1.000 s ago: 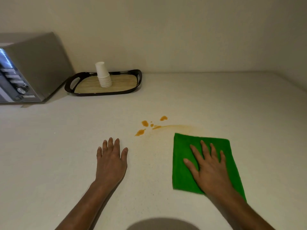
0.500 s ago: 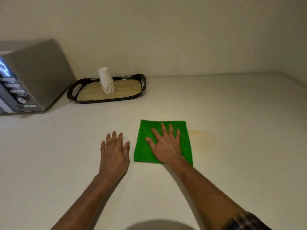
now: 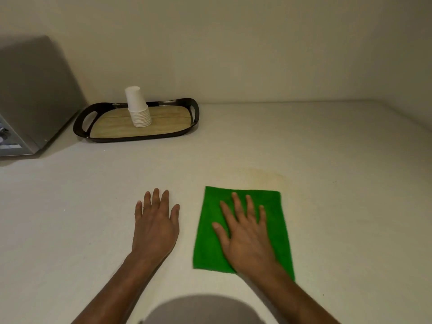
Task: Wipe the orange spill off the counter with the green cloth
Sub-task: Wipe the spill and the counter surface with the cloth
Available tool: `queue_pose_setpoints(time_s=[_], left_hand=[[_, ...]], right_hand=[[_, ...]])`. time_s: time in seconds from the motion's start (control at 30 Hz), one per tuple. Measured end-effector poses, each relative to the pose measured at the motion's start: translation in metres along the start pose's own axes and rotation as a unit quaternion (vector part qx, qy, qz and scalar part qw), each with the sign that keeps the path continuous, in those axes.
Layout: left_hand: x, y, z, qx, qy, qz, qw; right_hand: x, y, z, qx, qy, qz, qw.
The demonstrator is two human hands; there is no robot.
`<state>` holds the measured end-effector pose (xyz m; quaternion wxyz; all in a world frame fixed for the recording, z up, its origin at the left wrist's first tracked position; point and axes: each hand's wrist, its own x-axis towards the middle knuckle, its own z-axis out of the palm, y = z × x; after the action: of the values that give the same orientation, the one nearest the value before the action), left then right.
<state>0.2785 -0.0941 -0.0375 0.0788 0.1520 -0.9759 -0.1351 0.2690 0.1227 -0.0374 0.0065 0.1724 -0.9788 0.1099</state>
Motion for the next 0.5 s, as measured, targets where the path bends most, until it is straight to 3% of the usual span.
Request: queue_pose_setpoints(time_s=[0.1, 0.23, 0.37, 0.5], left_hand=[[0.001, 0.000, -0.001, -0.003, 0.001, 0.028, 1.000], [0.001, 0.001, -0.002, -0.007, -0.006, 0.050, 0.999], [0.000, 0.002, -0.003, -0.013, -0.009, 0.045, 0.999], [-0.001, 0.004, -0.006, -0.021, -0.015, 0.044, 0.999]], right_hand=[[0.055, -0.025, 0.003, 0.017, -0.002, -0.036, 0.999], [0.135, -0.019, -0.001, 0.016, -0.031, 0.014, 0.999], [0.164, 0.045, -0.015, 0.012, -0.024, 0.101, 0.994], [0.134, 0.135, -0.034, -0.003, -0.001, 0.188, 0.982]])
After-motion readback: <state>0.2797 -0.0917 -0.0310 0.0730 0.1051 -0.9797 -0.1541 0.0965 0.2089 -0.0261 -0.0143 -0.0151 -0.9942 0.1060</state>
